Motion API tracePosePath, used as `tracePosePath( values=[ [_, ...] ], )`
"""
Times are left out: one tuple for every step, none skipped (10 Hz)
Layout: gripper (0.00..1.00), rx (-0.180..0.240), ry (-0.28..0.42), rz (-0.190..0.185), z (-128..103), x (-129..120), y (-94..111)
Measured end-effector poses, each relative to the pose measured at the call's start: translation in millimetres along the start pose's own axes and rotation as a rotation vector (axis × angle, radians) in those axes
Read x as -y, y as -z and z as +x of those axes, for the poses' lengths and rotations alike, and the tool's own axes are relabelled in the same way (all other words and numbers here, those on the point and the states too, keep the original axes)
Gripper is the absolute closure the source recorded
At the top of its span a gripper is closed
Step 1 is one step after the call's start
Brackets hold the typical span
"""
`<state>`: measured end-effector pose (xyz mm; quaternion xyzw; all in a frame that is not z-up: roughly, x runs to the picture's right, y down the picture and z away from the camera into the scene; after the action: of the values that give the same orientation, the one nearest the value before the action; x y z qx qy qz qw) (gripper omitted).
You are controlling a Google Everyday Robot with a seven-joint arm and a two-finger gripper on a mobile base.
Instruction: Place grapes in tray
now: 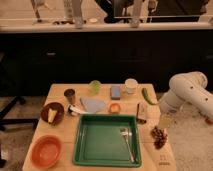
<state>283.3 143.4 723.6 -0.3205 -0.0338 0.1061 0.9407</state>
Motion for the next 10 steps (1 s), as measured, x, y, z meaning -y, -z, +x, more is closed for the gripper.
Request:
tracePosePath(
  values=[
    [0.20,0.019,-0.003,-0.009,0,-1,-4],
    [0.20,0.042,-0.012,-0.017,1,-1,-7],
    [0.20,0.066,-0.021,-0.027,3,-2,-11],
    [0.20,0.088,-0.028,-0.035,5,-4,-15],
    [0.20,0.108,-0.032,-0.039,5,-4,-18],
    [0.20,0.128,-0.039,-0.046,7,-5,-23],
    [0.20,0.146,-0.046,-0.057,7,-5,-27],
    [0.20,0.155,-0.050,-0.069,8,-7,-31],
    [0.20,0.162,-0.052,-0.084,8,-8,-35],
    [0.20,0.165,-0.054,-0.094,9,-9,-37]
  ],
)
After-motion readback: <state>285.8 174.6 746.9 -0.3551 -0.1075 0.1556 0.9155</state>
